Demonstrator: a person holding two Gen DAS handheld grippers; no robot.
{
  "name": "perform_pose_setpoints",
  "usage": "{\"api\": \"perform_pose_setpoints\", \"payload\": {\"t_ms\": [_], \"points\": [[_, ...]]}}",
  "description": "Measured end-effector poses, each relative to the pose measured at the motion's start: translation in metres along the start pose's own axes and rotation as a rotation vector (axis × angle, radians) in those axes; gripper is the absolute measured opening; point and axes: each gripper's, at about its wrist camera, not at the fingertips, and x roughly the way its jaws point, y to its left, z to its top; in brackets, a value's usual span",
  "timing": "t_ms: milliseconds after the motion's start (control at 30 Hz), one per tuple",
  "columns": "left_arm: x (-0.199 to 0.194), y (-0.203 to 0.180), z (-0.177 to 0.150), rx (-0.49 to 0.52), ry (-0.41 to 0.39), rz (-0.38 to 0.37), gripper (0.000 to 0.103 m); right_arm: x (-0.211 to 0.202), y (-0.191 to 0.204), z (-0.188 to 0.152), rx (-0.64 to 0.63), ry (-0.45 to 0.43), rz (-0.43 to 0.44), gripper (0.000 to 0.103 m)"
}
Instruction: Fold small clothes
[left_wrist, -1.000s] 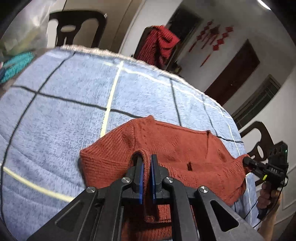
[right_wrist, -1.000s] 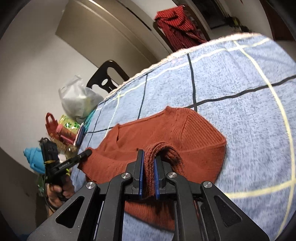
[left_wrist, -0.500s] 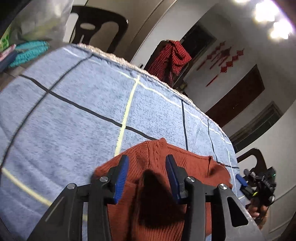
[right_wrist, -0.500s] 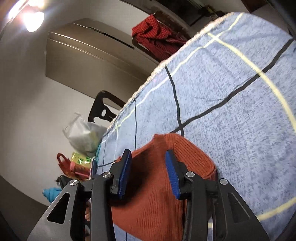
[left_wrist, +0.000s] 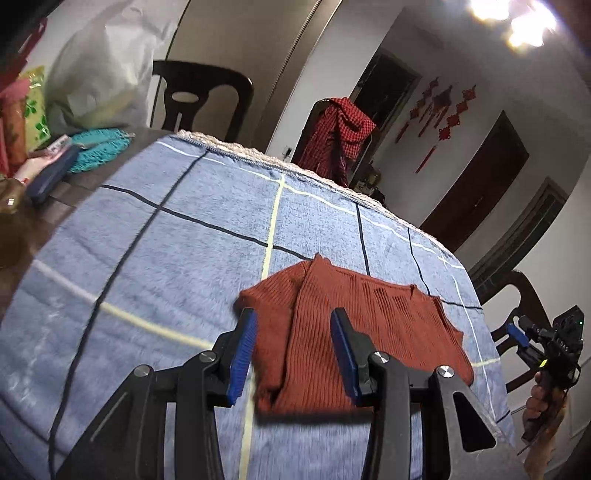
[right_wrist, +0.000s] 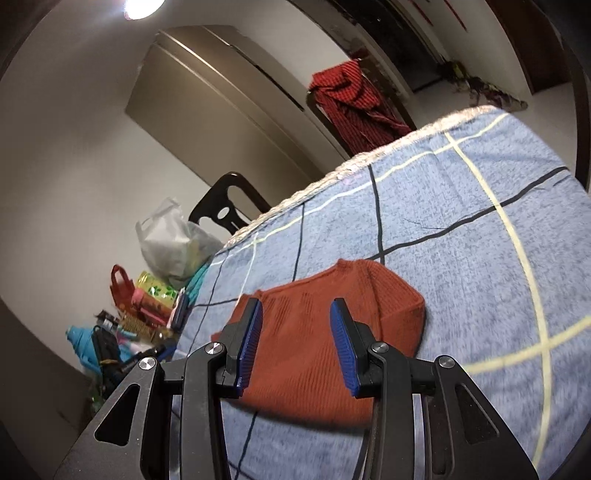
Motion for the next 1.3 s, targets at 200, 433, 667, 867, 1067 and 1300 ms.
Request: {"api": "perform_pose_setpoints", "payload": {"t_ms": [200,433,667,867,1067,1300], "points": [[-0.039,-0.009,-0.023,0.027,-0.025,0.02,0.044,-0.029,0.009,-0.023,-0.017,-0.02,0.025,0.039],[-0.059,-0.024,-0.035,0.072,-0.044,0.021,0.045,-0.05,0.02,-0.033,-0.054,-0.036,0.029,0.039],[-0.042,-0.052,-0.03,0.136,-0.033,0.008,0.046,-0.043,0.031,-0.034,-0.126,-0.016,-0.025,0.039],[-0.017,-0.087,-0.022,0.248,-0.035,0.009,0.046,-0.012,0.049,-0.033,-0.23,0.04,-0.104,0.039],[0.036,-0.112,-0.045,0.356,0.042,0.015,0.046,0.043,0.037,-0.055,-0.303,0.157,-0.206,0.039],[0.086,-0.108,-0.083,0.392,0.163,0.068,0.046,0.079,0.013,-0.082,-0.36,0.251,-0.305,0.031]]}}
